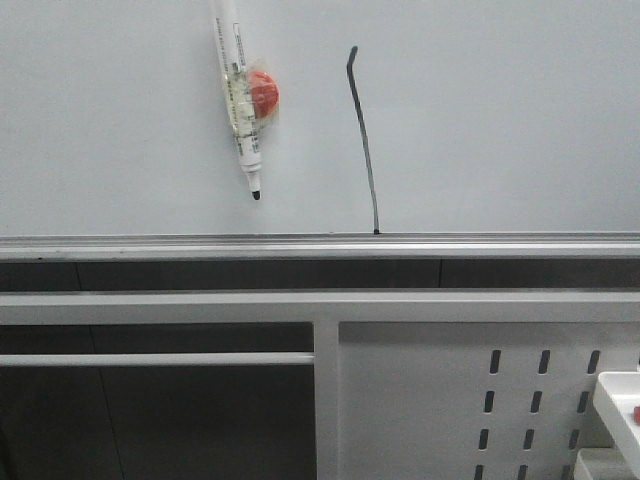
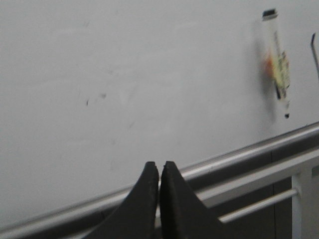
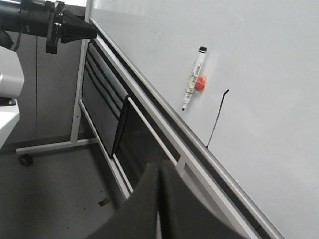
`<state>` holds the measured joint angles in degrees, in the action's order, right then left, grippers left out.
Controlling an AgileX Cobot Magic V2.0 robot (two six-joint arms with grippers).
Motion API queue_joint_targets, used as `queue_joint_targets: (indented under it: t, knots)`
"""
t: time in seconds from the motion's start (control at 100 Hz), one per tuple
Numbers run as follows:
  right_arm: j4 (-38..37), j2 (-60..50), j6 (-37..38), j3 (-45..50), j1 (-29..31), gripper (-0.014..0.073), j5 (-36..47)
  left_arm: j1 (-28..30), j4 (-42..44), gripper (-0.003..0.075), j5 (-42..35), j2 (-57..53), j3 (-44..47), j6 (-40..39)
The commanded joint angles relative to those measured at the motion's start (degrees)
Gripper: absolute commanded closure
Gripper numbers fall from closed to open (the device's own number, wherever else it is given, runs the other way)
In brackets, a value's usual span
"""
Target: Write number 1 on whiteboard
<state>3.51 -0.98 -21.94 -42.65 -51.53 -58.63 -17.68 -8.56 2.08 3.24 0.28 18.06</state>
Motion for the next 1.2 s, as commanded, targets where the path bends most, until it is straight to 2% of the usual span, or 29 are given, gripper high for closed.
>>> queue_joint_targets:
  t: [0.0, 0.11, 0.45, 1.12, 1.19]
  knots:
    - [-0.05, -0.73, -0.28, -0.84, 0.15, 0.0643, 4.25, 4.20, 2.43, 0.0740, 6.03, -1.80, 1.89, -8.05]
    - [-0.05, -0.73, -0.28, -0.84, 0.15, 0.0643, 4.25, 7.36, 5.43, 0.0740, 14.12, -5.11, 2.00, -13.72]
    - [-0.05, -0.73, -0.28, -0.84, 0.15, 0.0643, 4.25, 10.49, 7.74, 0.0740, 13.43, -4.82, 2.00, -13.80]
    - [-0.05, -0.73, -0.28, -0.83, 0.15, 0.0643, 4.10, 10.60, 7.09, 0.0740, 13.43, -4.82, 2.00, -13.80]
    - [-4.33, -0.73, -0.28, 0.27, 0.27, 0.0643, 2.29, 10.60, 7.09, 0.0740, 13.43, -4.82, 2.00, -13.80]
